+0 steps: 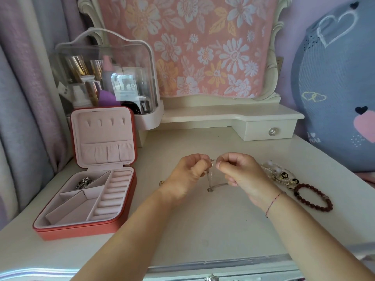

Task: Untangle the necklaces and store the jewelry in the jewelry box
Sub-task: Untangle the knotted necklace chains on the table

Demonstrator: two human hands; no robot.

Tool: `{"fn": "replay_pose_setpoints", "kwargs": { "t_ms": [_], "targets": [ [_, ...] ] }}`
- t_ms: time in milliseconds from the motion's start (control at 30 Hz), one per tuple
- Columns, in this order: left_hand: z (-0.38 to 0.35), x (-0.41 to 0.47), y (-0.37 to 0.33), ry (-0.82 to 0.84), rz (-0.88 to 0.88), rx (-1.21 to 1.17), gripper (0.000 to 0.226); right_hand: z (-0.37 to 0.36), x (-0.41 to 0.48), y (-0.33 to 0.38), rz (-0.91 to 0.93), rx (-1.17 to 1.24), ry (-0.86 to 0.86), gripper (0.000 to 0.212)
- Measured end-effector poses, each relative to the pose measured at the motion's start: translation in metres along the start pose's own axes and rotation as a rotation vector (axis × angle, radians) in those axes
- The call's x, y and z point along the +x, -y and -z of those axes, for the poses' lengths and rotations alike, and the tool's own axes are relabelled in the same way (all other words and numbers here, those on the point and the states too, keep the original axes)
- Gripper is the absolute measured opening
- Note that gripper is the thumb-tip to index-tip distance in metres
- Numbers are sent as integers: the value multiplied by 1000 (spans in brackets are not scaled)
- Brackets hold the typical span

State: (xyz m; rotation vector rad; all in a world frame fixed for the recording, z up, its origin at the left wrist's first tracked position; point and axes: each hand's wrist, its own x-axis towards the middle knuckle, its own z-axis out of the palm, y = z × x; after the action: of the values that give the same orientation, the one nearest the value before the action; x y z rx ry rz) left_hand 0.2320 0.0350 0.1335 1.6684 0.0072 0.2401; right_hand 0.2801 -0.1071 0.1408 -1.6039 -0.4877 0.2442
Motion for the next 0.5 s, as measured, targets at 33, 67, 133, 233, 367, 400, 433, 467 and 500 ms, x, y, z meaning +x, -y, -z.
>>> {"fn": "replay_pose_setpoints", "kwargs": {
  "t_ms": [33, 67, 133, 233, 367, 400, 433, 467, 500],
  "targets": [
    [1, 0, 0, -1, -1, 13, 18, 1, 1, 0, 0, 28, -10, 21],
    [1, 0, 1, 4, -3, 33, 20, 3, 1, 0, 4, 59, -12, 19],
    [0, 0, 2, 29, 2, 72, 22, 5, 1, 0, 18, 98, 12, 13],
    [-1, 0, 4, 43, 13, 38, 21, 5, 0, -1, 31, 93, 36, 9],
    [1, 1, 4, 47, 13, 1, 22, 5, 0, -2, 20, 58, 17, 5],
    [1, 0, 4, 47, 17, 2, 22, 6, 0, -2, 16, 38, 15, 5],
    [1, 0, 4, 43, 22, -2, 22, 5, 0, -2, 12, 18, 17, 4],
    [1, 1, 4, 41, 26, -7, 21, 5, -1, -1, 11, 2, 20, 4],
    [2, 1, 4, 40, 28, -10, 19, 5, -2, 0, 15, -7, 26, 4]
  ]
}}
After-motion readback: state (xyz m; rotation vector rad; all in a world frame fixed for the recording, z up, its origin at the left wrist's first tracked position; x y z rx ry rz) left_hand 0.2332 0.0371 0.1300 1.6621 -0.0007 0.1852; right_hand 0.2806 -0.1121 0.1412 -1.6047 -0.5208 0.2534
